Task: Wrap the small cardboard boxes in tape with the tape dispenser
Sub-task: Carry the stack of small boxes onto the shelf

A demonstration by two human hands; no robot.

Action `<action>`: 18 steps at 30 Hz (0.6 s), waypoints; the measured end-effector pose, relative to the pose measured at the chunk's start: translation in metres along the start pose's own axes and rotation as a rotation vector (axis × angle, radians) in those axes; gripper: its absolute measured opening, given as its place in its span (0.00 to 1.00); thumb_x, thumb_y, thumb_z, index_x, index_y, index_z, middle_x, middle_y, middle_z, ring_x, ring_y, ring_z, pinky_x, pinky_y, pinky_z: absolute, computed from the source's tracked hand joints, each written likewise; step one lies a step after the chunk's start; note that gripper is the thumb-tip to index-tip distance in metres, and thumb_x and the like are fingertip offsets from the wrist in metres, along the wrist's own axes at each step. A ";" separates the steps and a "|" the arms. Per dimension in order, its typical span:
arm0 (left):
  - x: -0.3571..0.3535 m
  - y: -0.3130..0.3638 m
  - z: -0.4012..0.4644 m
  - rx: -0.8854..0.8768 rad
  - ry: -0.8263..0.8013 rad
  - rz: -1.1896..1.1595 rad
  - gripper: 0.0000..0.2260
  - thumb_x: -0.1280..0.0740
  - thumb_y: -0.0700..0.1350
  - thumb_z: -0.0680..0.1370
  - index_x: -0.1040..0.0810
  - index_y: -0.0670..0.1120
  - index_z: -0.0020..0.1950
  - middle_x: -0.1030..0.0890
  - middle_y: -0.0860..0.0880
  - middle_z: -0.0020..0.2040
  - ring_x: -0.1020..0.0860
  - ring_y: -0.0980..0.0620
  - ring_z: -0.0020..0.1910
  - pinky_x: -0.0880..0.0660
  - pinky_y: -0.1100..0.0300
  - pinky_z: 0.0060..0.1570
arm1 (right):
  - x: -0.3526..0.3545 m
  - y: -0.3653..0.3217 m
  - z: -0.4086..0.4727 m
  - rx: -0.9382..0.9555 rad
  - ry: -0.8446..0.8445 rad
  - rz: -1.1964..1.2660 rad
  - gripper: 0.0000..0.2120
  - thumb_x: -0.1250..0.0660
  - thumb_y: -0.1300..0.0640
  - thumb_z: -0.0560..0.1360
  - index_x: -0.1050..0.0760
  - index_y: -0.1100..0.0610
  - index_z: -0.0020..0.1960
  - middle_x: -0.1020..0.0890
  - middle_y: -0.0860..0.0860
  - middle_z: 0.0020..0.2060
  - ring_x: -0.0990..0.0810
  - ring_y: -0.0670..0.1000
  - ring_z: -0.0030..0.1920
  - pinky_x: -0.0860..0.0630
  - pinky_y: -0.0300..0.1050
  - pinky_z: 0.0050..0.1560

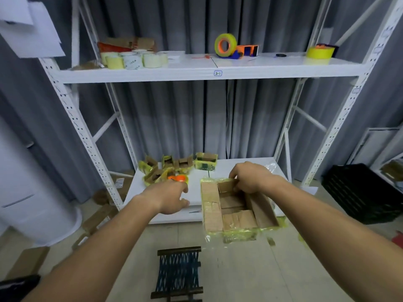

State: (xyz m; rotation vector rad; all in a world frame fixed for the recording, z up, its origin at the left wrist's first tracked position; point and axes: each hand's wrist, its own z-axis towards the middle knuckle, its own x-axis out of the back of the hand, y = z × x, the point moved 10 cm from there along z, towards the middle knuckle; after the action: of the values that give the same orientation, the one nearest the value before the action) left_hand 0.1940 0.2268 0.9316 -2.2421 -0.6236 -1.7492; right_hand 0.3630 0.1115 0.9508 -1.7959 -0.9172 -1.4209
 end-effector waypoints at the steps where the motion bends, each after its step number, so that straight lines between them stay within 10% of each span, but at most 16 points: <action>1: 0.001 0.001 0.006 0.006 -0.004 -0.005 0.21 0.38 0.60 0.78 0.31 0.55 0.69 0.25 0.53 0.66 0.27 0.50 0.64 0.26 0.53 0.57 | 0.003 0.003 0.007 0.009 0.000 -0.003 0.16 0.26 0.54 0.74 0.19 0.45 0.61 0.18 0.49 0.59 0.21 0.54 0.59 0.24 0.45 0.52; 18: 0.019 -0.127 0.100 0.016 -0.029 -0.044 0.14 0.37 0.58 0.79 0.27 0.57 0.62 0.25 0.52 0.63 0.24 0.50 0.58 0.30 0.56 0.46 | 0.008 -0.061 0.170 0.059 -0.022 -0.023 0.14 0.30 0.57 0.76 0.18 0.44 0.59 0.18 0.48 0.58 0.21 0.54 0.58 0.21 0.50 0.54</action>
State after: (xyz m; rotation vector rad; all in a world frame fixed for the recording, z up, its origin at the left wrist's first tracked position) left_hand 0.2254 0.3851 0.9142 -2.2638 -0.6957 -1.7283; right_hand 0.4003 0.2874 0.9310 -1.7660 -0.9841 -1.3767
